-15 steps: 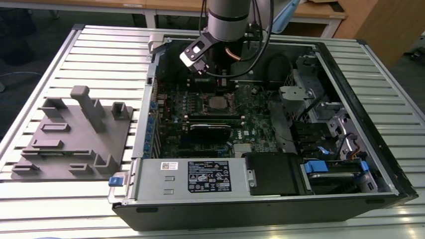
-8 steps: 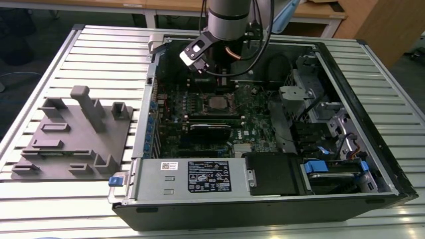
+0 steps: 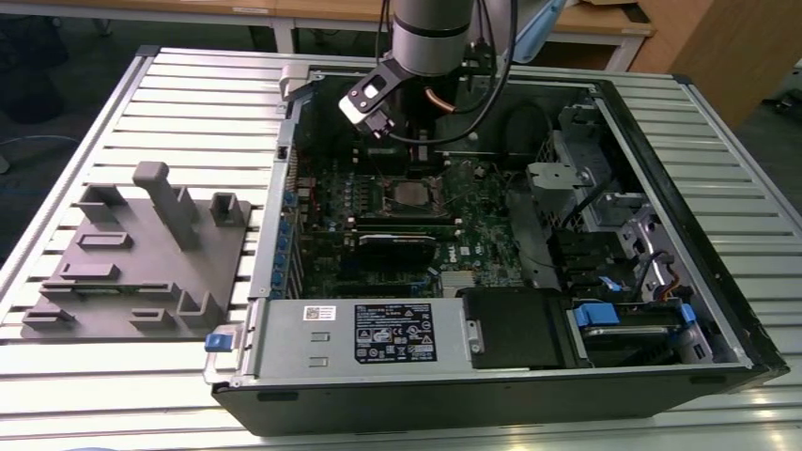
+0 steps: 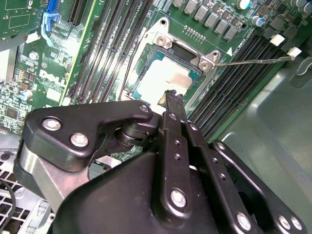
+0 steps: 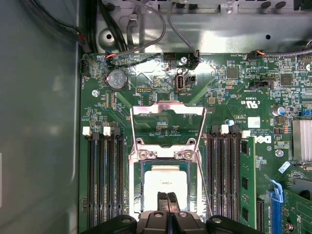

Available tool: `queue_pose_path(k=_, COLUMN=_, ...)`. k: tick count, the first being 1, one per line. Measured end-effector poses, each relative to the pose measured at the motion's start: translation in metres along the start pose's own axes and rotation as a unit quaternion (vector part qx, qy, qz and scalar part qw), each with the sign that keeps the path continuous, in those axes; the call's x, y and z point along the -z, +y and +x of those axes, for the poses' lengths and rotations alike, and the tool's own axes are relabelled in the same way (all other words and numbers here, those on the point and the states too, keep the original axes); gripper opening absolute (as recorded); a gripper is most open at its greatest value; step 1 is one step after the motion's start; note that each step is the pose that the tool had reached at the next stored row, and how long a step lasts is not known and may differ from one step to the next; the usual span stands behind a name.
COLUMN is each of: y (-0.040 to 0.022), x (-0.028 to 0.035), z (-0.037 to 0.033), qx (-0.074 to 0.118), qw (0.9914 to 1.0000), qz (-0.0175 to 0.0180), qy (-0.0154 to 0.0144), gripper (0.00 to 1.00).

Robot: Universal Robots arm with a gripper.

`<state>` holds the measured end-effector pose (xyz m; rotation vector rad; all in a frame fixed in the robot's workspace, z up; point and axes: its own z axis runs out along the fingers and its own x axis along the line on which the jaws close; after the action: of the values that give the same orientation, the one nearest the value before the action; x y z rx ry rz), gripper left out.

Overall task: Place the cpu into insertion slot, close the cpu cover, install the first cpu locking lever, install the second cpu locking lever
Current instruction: 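Close the cpu cover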

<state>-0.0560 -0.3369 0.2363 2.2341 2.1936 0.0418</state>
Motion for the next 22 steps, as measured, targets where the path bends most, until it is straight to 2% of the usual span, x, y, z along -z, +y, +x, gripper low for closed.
queue_pose_path(k=10, y=0.0, x=0.0013, z=0.0, qx=0.0, qw=1.0, qz=0.0, qy=-0.0001, gripper=0.11)
queue_pose_path(k=17, y=0.0001, x=0.0055, z=0.0, qx=0.0, qw=1.0, qz=0.0, qy=0.0, gripper=0.11)
queue_pose_path(k=22, y=0.0001, x=0.0057, z=0.0001, qx=0.0, qw=1.0, qz=0.0, qy=0.0, gripper=0.11)
